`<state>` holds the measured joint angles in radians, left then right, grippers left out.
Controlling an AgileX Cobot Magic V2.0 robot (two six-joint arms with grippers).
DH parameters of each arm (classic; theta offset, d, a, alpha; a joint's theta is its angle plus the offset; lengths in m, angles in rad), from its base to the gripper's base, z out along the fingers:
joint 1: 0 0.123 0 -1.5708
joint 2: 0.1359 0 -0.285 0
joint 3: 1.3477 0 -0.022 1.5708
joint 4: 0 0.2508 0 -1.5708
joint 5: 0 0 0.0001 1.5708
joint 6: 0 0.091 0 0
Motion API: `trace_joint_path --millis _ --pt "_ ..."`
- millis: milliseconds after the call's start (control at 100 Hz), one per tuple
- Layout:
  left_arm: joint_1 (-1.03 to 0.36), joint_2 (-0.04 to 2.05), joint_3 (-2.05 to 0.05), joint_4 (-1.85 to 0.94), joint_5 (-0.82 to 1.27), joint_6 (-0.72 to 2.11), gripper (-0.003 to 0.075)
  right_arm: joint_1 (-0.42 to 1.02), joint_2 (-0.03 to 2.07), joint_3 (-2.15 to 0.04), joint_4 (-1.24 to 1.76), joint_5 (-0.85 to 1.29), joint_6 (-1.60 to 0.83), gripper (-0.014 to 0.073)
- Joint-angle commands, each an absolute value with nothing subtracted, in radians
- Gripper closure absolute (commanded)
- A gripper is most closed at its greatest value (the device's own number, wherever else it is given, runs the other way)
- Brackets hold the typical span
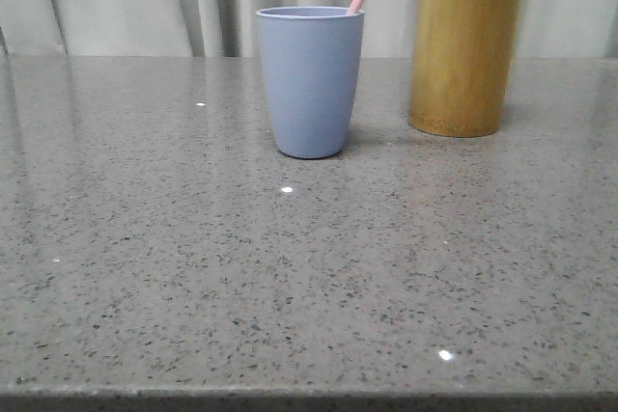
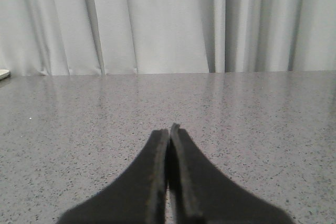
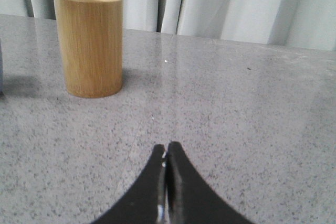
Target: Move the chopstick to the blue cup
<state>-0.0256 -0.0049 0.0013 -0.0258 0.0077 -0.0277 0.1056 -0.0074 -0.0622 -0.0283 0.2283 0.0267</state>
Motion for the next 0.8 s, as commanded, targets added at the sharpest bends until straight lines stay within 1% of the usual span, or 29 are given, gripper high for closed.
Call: trace_joint_path --millis 0,220,790 --pt "-0.022 -0.038 0.012 -0.028 -0.076 -0.03 0.0739 0.098 -0.029 -0.051 -0.055 0.09 0.034 0.0662" --pt "-0.022 -0.038 0.012 -0.028 -0.076 -0.03 0.0739 0.098 -0.03 0.03 -0.061 -0.015 0.035 0.0662" --pt "-0.022 -0.038 0.012 -0.028 -0.076 -0.03 0.0739 0.098 -0.03 0.028 -0.065 -0.006 0.035 0.0662"
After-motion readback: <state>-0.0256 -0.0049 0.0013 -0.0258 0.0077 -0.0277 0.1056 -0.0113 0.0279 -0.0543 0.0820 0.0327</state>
